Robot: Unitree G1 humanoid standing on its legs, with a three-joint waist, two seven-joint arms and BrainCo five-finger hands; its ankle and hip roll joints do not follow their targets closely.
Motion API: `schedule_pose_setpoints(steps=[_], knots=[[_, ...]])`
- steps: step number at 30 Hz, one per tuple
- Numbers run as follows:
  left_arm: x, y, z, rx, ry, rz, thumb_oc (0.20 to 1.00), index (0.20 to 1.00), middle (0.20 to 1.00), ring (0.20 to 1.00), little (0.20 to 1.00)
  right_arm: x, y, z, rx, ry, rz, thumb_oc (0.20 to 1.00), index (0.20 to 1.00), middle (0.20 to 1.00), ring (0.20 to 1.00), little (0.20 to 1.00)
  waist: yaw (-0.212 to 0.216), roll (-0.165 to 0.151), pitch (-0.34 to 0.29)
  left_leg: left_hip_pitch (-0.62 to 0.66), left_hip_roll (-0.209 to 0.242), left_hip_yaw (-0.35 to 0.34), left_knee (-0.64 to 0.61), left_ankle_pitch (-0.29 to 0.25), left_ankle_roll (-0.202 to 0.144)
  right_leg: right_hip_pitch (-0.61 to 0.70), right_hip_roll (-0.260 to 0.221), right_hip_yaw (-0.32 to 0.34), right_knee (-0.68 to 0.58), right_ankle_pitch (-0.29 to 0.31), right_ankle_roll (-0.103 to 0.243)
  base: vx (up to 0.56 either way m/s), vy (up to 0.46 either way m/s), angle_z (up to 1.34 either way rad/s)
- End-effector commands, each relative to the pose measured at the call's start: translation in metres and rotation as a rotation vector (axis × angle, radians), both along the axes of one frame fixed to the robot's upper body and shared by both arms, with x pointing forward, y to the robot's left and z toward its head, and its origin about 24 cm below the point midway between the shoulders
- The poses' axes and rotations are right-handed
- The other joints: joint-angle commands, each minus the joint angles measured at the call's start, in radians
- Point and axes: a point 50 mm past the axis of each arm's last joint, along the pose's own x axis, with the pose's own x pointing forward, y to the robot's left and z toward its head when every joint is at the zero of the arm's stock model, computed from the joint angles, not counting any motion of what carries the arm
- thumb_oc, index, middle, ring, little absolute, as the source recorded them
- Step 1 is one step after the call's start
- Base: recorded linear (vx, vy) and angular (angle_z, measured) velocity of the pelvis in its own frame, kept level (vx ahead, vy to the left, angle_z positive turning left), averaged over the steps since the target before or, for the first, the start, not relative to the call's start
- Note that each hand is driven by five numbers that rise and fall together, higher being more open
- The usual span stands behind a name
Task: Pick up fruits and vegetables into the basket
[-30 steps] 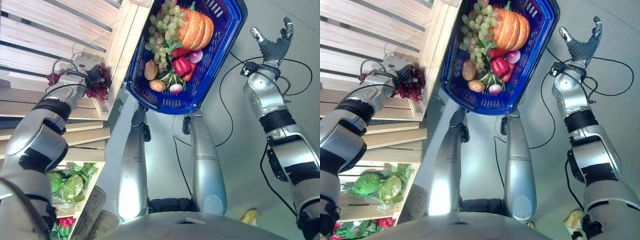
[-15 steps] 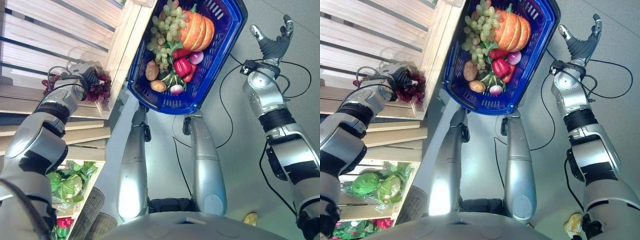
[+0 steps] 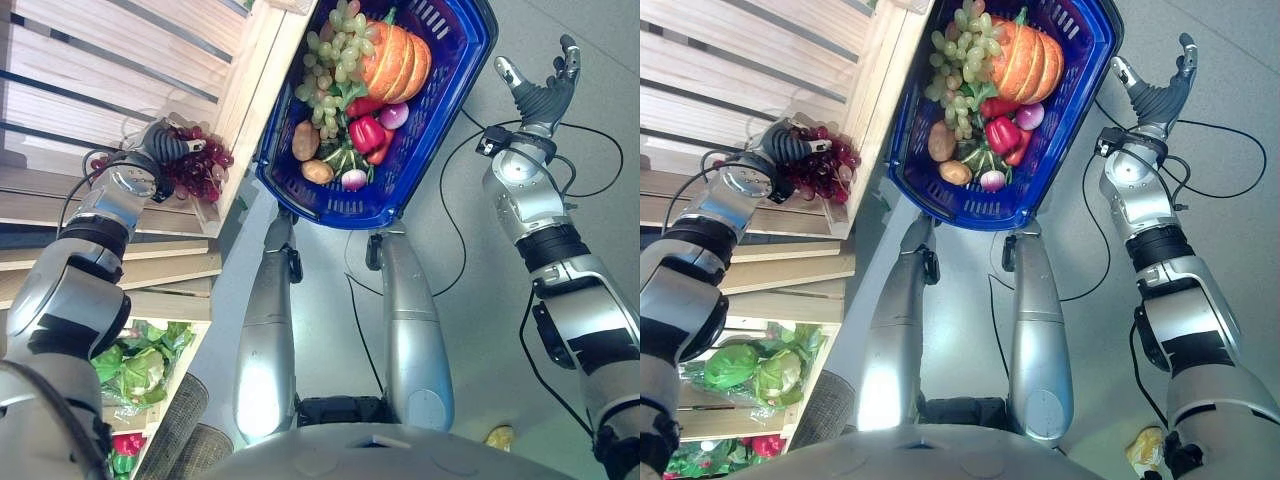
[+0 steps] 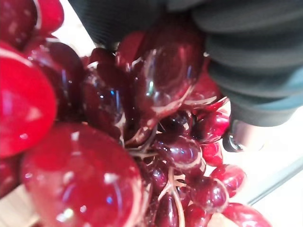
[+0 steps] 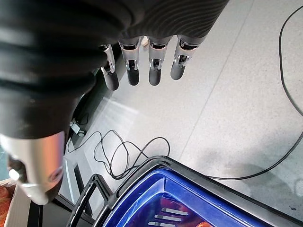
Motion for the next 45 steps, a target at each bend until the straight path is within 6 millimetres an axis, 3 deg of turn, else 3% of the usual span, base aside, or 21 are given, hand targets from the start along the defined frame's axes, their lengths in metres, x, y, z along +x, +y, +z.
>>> schedule_pose_setpoints(steps=[1,14,22,30,40,45], knots=[[-0.012,0.019,-0.004,-0.158,-0.066,0.057,0.2,0.2,0.2,0.2,0.2,-0.012,-0.011,-0.002,0.005,-0.047,-0.003,1.0,1.0,1.0,1.0,1.0,0.008,0.007,-0.045,0.0,-0.02,0.017,0.092,-0.09,0.023,0.057,0.01,0.01,-0.081,0.048,0.101,0.0,0.0,0.0],[-0.016,0.015,0.031,-0.691,-0.45,-0.017,0.2,0.2,0.2,0.2,0.2,-0.018,0.0,-0.006,-0.043,-0.079,0.089,1.0,1.0,1.0,1.0,1.0,0.014,0.004,-0.045,0.012,-0.023,0.012,0.088,-0.095,0.023,0.065,0.009,0.007,-0.069,0.029,0.099,0.0,0.0,0.0],[-0.026,0.003,0.045,-0.978,-0.715,-0.178,0.2,0.2,0.2,0.2,0.2,-0.027,0.03,-0.003,-0.15,-0.152,0.262,1.0,1.0,1.0,1.0,1.0,0.019,0.0,-0.045,0.026,-0.028,0.006,0.083,-0.103,0.025,0.078,0.005,0.004,-0.07,0.019,0.099,0.0,0.0,0.0],[-0.035,-0.013,0.056,-1.032,-0.841,-0.323,0.2,0.2,0.2,0.2,0.2,-0.039,0.065,0.003,-0.229,-0.207,0.502,1.0,1.0,1.0,1.0,1.0,0.022,-0.006,-0.045,0.037,-0.033,0.006,0.082,-0.105,0.026,0.09,0.0,-0.001,-0.072,0.015,0.099,0.0,0.0,0.0],[-0.044,-0.056,0.081,-1.044,-0.943,-0.6,0.2,0.2,0.2,0.2,0.2,-0.05,0.103,0.007,-0.333,-0.216,0.746,1.0,1.0,1.0,1.0,1.0,0.034,0.001,-0.045,0.055,-0.038,0.009,0.077,-0.107,0.028,0.112,-0.015,-0.01,-0.08,0.013,0.099,0.0,0.0,0.0],[-0.049,-0.08,0.094,-1.029,-0.953,-0.711,0.2,0.2,0.2,0.2,0.2,-0.055,0.12,0.019,-0.387,-0.238,0.823,1.0,1.0,1.0,1.0,1.0,0.041,0.0,-0.045,0.056,-0.042,0.008,0.078,-0.105,0.03,0.117,-0.018,-0.015,-0.082,0.017,0.098,0.0,0.0,0.0]])
